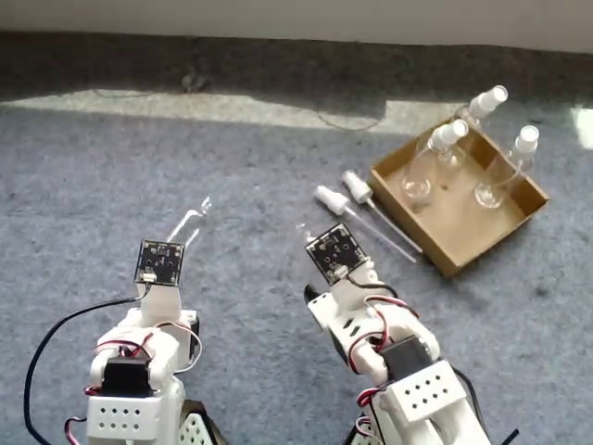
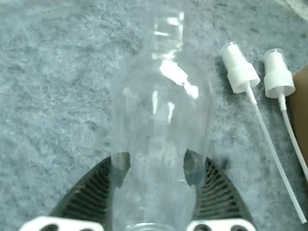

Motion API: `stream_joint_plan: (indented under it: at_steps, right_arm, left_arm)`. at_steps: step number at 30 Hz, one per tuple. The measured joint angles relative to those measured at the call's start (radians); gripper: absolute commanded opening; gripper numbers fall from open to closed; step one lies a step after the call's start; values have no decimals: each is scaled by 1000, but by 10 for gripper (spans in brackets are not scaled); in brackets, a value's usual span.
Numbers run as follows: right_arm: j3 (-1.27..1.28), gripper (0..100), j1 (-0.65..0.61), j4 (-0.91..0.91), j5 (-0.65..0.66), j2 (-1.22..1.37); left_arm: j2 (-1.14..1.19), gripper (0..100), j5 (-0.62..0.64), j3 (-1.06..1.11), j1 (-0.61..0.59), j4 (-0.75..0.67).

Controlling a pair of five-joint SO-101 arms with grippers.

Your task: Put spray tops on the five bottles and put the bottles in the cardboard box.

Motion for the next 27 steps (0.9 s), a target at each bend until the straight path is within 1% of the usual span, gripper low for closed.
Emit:
stream_joint_plan:
  at_steps: [6, 27]
  right_arm:
    - [6, 60, 0, 0, 0, -49]
    - [6, 60, 0, -6, 0, -51]
  left_arm:
    - [0, 46, 0, 0, 0, 0]
    - [0, 46, 0, 0, 0, 0]
